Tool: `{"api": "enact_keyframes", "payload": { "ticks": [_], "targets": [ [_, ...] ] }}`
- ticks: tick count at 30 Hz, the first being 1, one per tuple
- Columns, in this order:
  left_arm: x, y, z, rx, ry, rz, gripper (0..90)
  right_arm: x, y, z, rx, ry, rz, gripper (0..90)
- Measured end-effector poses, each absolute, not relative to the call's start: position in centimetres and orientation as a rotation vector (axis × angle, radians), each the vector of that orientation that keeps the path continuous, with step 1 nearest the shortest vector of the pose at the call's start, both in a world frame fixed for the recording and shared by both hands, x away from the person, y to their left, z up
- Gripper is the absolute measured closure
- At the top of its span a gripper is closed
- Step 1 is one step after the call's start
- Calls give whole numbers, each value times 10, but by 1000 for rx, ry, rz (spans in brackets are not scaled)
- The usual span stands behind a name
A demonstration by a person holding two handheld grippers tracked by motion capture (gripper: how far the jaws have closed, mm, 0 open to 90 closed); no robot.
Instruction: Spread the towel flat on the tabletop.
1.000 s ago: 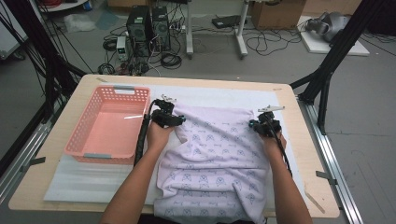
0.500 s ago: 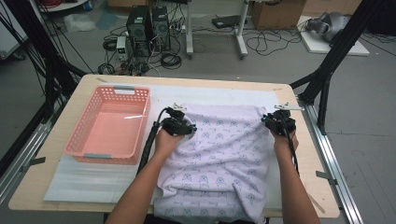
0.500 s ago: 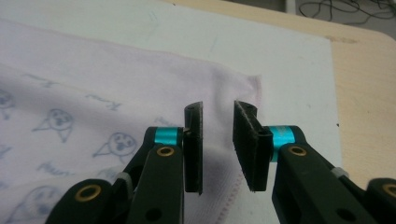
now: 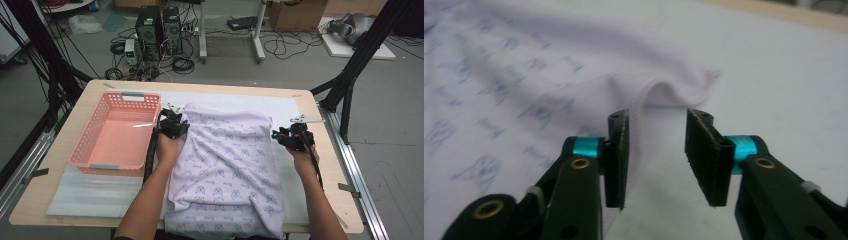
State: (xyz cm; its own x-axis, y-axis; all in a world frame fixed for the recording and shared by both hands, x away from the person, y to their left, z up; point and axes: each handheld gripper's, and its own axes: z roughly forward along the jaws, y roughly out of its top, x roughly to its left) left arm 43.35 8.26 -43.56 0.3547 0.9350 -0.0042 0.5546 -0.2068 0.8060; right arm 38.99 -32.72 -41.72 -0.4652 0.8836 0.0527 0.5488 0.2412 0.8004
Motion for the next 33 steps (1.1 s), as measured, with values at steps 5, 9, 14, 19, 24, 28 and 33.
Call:
{"api": "enact_keyframes", "payload": {
  "ticks": [5,9,14,19,24,28,33],
  "targets": [
    [425,79,-430,1874,1247,597,503,381,-314,-439,1277,2289,1122,545],
    [418,80,-427,1883,1216,571,503,381,-309,-445,1258,2303,1049,872],
    [408,83,-429,1902,1204,528,504,387,-321,-442,1267,2118,865,891],
    [400,83,-441,1952,1186,475,516,391,-337,-448,1412,2006,861,840],
    [396,75,-445,1997,1137,385,572,382,-335,-435,1356,1996,913,730],
    [391,62,-446,2055,1064,447,666,376,-337,-427,1343,1977,959,720],
    [390,52,-445,2071,1060,544,881,370,-333,-423,1323,1994,989,720]
  ]
}}
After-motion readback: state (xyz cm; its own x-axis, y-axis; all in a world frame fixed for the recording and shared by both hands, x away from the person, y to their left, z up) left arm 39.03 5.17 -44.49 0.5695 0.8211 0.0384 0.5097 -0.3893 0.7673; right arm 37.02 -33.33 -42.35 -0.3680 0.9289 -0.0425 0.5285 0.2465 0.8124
